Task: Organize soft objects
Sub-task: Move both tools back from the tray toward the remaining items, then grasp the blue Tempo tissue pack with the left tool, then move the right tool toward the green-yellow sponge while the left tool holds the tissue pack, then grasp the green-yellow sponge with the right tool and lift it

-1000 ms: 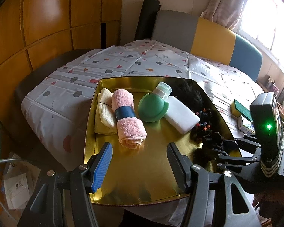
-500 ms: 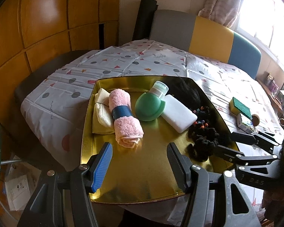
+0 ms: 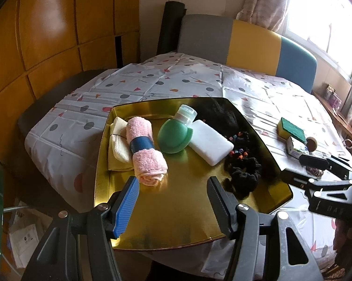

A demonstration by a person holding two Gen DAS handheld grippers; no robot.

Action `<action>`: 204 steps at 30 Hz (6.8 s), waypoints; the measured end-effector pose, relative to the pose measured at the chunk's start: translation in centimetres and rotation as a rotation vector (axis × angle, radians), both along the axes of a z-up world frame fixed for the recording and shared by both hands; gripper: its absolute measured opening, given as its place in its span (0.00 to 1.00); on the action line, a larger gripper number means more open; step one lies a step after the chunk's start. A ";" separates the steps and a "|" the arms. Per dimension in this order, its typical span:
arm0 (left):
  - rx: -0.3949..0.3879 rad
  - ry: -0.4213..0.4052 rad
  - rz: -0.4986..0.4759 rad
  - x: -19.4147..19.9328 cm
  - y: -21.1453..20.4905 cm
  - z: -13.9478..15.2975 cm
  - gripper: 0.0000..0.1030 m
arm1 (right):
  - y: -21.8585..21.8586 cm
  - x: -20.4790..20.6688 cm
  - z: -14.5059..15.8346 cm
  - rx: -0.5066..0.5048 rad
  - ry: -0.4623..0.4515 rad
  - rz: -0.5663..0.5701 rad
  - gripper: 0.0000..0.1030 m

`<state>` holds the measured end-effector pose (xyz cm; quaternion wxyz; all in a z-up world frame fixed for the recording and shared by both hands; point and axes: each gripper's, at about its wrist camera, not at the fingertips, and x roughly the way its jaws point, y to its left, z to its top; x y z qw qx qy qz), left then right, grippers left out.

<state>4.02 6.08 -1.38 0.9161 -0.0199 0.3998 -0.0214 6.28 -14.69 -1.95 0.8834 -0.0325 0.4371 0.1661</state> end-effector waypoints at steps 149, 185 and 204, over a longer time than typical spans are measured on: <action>0.043 -0.013 -0.708 -1.2 -25.4 -9.4 0.72 | -17.1 15.4 -2.6 -0.305 0.205 0.068 0.99; 0.027 -0.010 -0.707 -1.0 -25.4 -9.5 0.73 | -14.2 21.7 -6.1 -0.481 0.257 0.121 0.99; 0.020 0.037 -0.674 -0.4 -25.5 -8.4 0.72 | -22.6 7.2 4.0 -0.076 0.104 -0.366 0.70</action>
